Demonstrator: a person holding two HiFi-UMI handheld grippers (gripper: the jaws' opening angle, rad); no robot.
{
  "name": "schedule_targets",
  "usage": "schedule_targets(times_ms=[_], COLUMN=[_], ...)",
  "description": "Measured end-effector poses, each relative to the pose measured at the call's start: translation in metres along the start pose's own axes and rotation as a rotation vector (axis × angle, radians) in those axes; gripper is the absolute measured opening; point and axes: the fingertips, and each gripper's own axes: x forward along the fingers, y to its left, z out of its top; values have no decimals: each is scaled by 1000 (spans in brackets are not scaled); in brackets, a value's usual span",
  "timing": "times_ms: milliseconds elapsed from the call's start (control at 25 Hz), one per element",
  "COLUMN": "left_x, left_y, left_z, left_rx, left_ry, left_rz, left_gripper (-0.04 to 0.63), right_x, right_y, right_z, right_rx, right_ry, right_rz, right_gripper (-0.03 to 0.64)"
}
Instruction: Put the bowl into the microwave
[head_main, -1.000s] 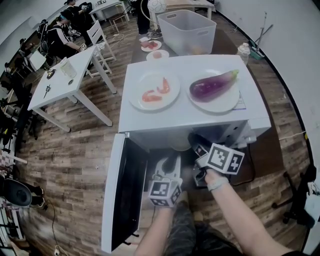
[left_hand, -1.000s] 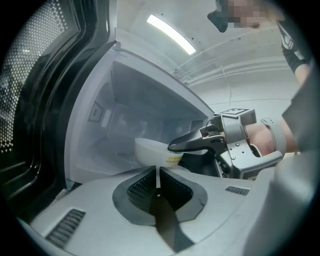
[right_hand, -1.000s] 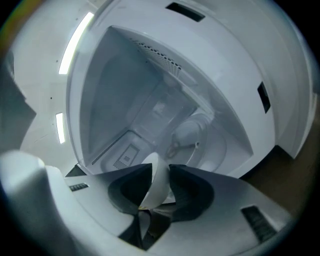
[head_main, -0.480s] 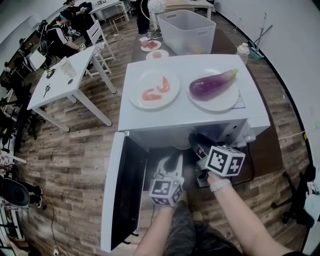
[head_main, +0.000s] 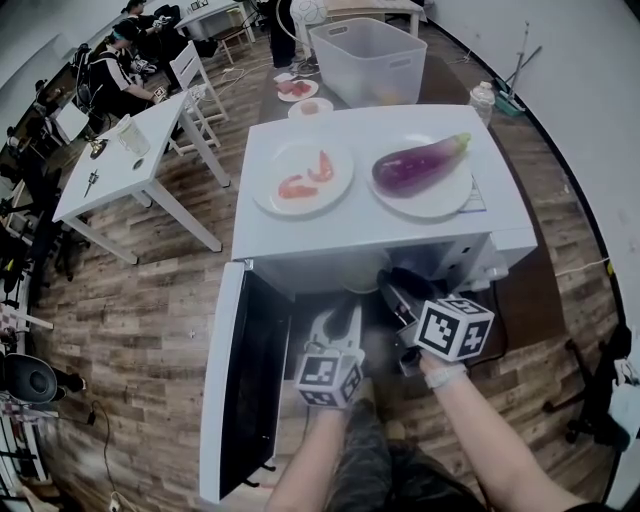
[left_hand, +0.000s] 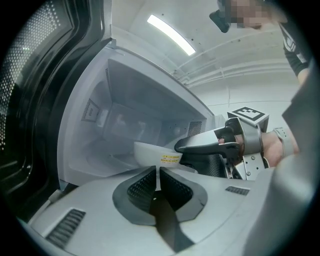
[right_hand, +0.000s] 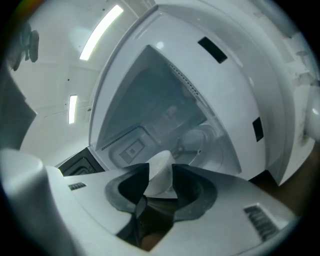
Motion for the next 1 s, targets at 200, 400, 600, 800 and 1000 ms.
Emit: schedule_targets(times_ms=[200, 400, 600, 800, 1000], left_x=[1, 2, 4, 7, 10], left_y=[0, 5, 10, 12, 14], left_z=[2, 2, 3, 4, 5], left_rx=[12, -5, -19, -27, -34], left_ry=[2, -6, -11, -13, -15], left_rz=[11, 19, 29, 32, 34], left_gripper=[21, 21, 21, 21, 21], right_x=[-7, -11, -9, -5, 3], right_y=[5, 9, 14, 13, 13], right_z=[1, -7, -13, -20, -20], right_rx=[-49, -91, -123, -171, -188], right_ry=[-31, -30, -21, 11, 20], right_rz=[34, 62, 100, 90, 78], right_gripper=[150, 150, 149, 119, 64])
